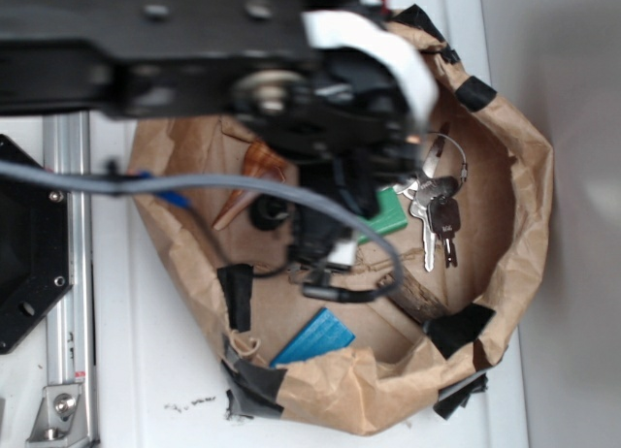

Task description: Grab the wood chip.

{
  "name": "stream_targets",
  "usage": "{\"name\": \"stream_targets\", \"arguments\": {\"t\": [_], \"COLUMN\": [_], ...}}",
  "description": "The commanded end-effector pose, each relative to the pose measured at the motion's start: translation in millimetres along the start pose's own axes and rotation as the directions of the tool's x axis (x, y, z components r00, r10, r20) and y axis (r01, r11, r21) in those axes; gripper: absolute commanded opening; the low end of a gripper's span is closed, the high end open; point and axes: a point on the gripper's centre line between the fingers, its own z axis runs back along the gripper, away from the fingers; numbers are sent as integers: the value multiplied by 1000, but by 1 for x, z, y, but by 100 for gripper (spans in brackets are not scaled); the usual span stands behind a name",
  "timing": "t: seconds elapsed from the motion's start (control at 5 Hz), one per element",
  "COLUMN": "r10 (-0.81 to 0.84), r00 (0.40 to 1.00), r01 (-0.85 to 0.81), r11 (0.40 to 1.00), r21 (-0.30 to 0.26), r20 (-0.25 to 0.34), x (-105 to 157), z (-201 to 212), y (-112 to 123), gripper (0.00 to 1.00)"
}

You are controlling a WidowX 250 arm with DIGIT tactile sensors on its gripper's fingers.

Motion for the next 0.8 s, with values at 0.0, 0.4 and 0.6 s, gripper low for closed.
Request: {"name": "stream_targets", "arguments": {"t": [0.0,0.4,0.6], "r10": [-115,-185,-238], "r00": [993,983,971], "r01": [113,185,238], "r11": [991,980,970], "r21": [73,69,60], "r20": [30,-9,-3], "x": [25,36,36], "z": [-19,-75,-96], "y": [-38,-55,-63], "gripper": [100,100,100]}}
